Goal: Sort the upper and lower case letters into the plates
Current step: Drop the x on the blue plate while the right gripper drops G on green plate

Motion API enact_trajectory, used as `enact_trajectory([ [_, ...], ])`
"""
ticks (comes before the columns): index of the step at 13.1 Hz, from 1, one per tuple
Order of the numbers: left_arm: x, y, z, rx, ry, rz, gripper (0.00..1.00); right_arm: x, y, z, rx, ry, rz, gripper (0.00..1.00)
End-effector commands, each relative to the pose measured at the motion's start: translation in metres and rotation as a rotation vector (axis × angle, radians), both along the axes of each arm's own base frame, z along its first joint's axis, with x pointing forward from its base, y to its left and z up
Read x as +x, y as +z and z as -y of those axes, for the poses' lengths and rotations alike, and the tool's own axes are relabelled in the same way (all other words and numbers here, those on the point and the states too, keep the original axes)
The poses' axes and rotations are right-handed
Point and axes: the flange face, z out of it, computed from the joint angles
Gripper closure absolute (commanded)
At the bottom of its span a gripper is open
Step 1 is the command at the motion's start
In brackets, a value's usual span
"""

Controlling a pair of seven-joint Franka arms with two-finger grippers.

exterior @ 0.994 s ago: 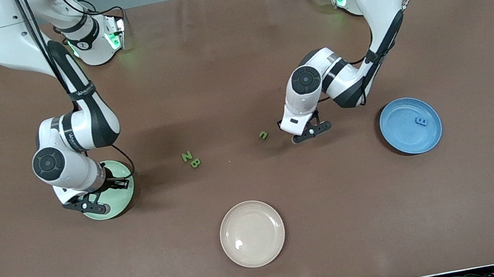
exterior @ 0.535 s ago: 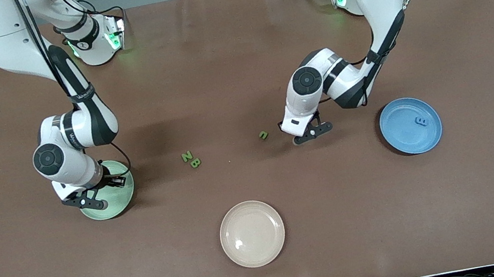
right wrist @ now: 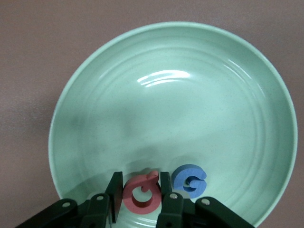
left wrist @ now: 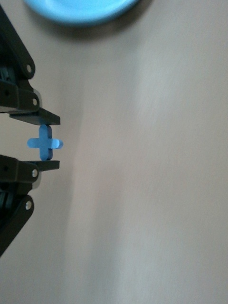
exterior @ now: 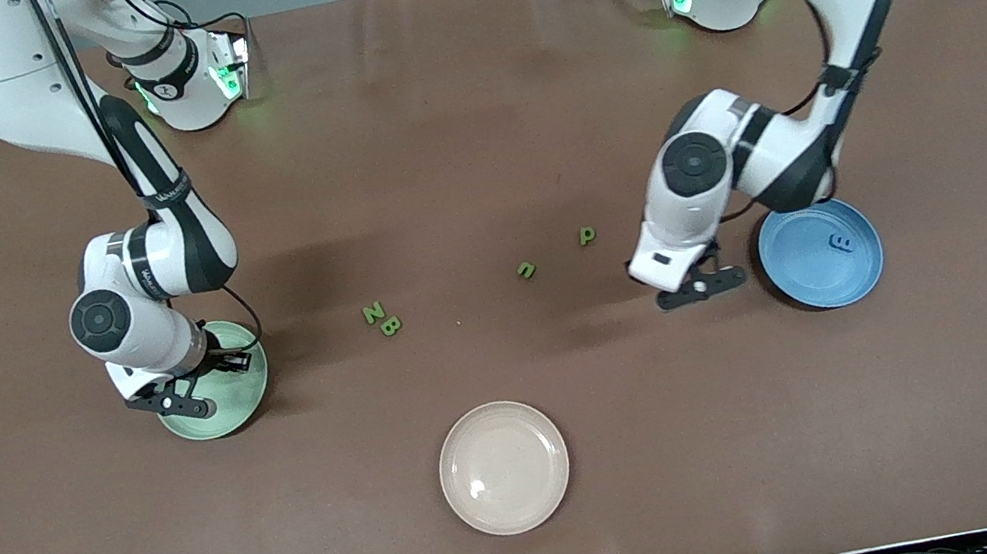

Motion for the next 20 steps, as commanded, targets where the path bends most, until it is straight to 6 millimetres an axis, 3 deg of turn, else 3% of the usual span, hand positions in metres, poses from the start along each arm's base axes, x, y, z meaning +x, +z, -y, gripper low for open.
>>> enact_trajectory([
  [1,-0.003,0.009,-0.067,0.045,-0.086,-0.014,0.85,-0.004,-0.007,0.003,0.005,0.004,0.001,0.96],
  [2,-0.002,0.009,-0.092,0.046,-0.113,-0.028,0.85,-0.004,-0.007,0.003,0.004,0.002,0.003,0.94],
  [3,-0.003,0.007,-0.12,0.04,-0.141,-0.041,0.85,-0.004,-0.007,0.004,0.004,0.001,0.002,0.83],
  [4,-0.006,0.004,-0.144,0.025,-0.172,-0.055,0.85,-0.004,-0.007,0.003,0.004,0.002,0.0,0.52],
  [5,-0.01,0.0,-0.163,0.004,-0.185,-0.059,0.85,-0.002,-0.005,0.003,0.005,0.003,0.003,0.04],
  [8,-0.025,-0.021,-0.195,0.013,-0.228,-0.034,0.85,0.006,0.014,-0.004,0.014,0.001,-0.014,0.0],
  [10,-0.033,-0.031,-0.209,0.024,-0.246,-0.039,0.85,0.023,0.049,-0.02,0.026,-0.02,-0.068,0.0],
  [12,-0.042,-0.044,-0.21,0.015,-0.276,-0.046,0.85,0.027,0.069,-0.063,0.018,-0.07,-0.09,0.0],
  [16,-0.052,-0.058,-0.229,0.034,-0.304,-0.07,0.85,0.0,0.063,-0.167,0.04,-0.156,-0.031,0.0],
  [18,-0.053,-0.063,-0.24,0.037,-0.329,-0.076,0.85,-0.014,0.045,-0.198,0.042,-0.107,-0.004,0.0],
  [20,-0.053,-0.066,-0.24,0.033,-0.342,-0.076,0.85,-0.027,0.033,-0.218,0.038,0.024,-0.007,0.0],
])
